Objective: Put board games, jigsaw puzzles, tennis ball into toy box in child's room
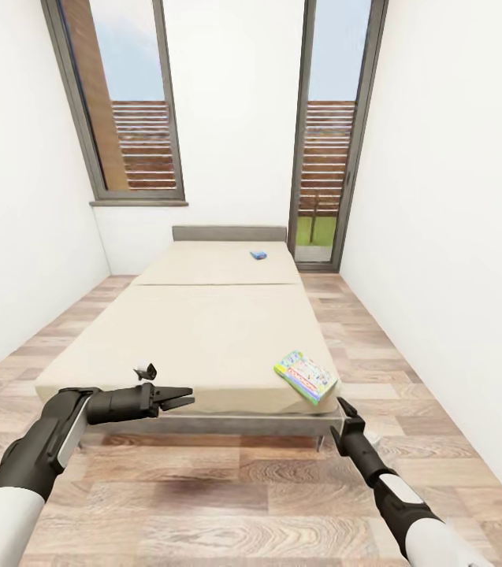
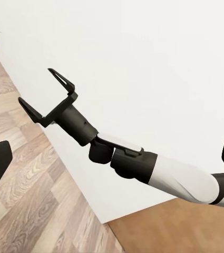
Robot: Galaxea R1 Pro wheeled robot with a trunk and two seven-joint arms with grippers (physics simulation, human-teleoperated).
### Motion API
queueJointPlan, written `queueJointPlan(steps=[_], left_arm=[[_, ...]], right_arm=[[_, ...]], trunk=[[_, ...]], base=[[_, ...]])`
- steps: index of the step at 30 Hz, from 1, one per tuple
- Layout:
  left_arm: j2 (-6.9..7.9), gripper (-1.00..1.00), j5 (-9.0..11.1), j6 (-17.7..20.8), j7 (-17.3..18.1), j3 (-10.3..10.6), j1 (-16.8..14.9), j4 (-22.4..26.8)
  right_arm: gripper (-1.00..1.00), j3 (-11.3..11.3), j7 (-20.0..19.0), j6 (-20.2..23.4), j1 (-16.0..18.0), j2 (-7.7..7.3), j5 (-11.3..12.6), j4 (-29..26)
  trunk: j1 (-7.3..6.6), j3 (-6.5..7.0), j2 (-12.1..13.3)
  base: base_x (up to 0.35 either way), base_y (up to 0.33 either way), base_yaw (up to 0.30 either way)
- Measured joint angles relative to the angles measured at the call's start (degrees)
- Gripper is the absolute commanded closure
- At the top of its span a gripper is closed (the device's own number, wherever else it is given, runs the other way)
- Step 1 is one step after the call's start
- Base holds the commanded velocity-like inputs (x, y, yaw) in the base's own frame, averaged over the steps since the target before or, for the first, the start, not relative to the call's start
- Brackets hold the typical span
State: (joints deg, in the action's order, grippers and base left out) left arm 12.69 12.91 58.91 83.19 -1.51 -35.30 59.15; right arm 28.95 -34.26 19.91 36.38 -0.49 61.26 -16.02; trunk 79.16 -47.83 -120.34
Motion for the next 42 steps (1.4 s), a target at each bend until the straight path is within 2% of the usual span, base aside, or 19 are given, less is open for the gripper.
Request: queueJointPlan(steps=[7, 26, 42], left_arm=[[-0.04, -1.0, 0.0, 0.0, 0.0, 0.1, 0.0, 0.0], [0.02, -1.0, 0.1, -0.3, 0.2, 0.2, 0.0, 0.0], [0.0, -1.0, 0.3, -0.5, 0.4, -0.1, 0.1, 0.0]], right_arm=[[-1.0, 0.3, 0.0, 0.0, 0.0, -0.09, 0.0, 0.0], [-1.0, 0.3, -0.1, 0.0, -0.1, -0.08, 0.0, 0.0], [-1.0, 0.3, 0.0, 0.0, -0.1, -0.04, 0.1, 0.0]], trunk=[[1.54, -1.26, -2.8], [1.54, -1.26, -2.8], [1.54, -1.26, -2.8]], base=[[0.0, 0.0, 0.0], [0.004, 0.0, 0.0], [0.14, 0.0, 0.0]])
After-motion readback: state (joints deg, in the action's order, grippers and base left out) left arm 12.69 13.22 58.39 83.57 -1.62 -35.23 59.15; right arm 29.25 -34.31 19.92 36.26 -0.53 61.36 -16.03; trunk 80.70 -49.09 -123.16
